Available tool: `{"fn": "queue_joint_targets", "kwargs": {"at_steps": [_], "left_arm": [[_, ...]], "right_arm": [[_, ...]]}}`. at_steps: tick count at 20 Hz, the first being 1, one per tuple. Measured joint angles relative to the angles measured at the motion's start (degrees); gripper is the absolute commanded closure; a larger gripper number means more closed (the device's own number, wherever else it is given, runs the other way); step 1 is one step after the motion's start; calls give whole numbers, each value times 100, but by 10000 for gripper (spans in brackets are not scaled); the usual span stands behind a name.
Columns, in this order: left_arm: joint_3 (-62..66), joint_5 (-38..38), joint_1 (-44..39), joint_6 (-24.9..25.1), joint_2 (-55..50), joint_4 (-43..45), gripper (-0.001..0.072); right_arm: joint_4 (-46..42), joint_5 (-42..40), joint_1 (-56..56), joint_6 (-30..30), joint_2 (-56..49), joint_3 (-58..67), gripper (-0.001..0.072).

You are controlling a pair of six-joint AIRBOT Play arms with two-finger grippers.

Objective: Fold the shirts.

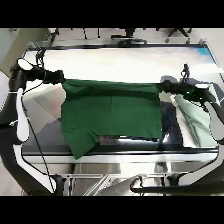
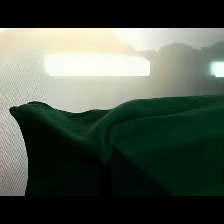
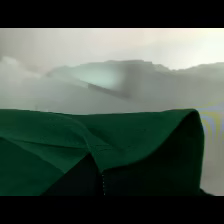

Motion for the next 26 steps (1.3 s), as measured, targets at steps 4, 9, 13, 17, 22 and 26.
{"fn": "queue_joint_targets", "kwargs": {"at_steps": [4,9,13,17,22,26], "left_arm": [[52,-111,-57,-103,-363,79,694],[-382,-48,-63,-142,-474,120,683],[-514,-127,-55,-188,-494,129,88],[-63,-1333,190,-437,-420,83,96],[-1290,-2559,603,-662,678,72,96],[-3908,-2339,931,-452,2396,72,96]], "right_arm": [[-37,-131,2,-173,-216,20,697],[-334,-157,7,-219,-302,20,676],[-605,-79,-13,-236,-280,20,406],[-1609,621,-317,509,293,17,348],[-2850,1779,-1040,1357,1580,-693,348],[-3167,2026,-1519,1515,2594,-1978,347]]}}
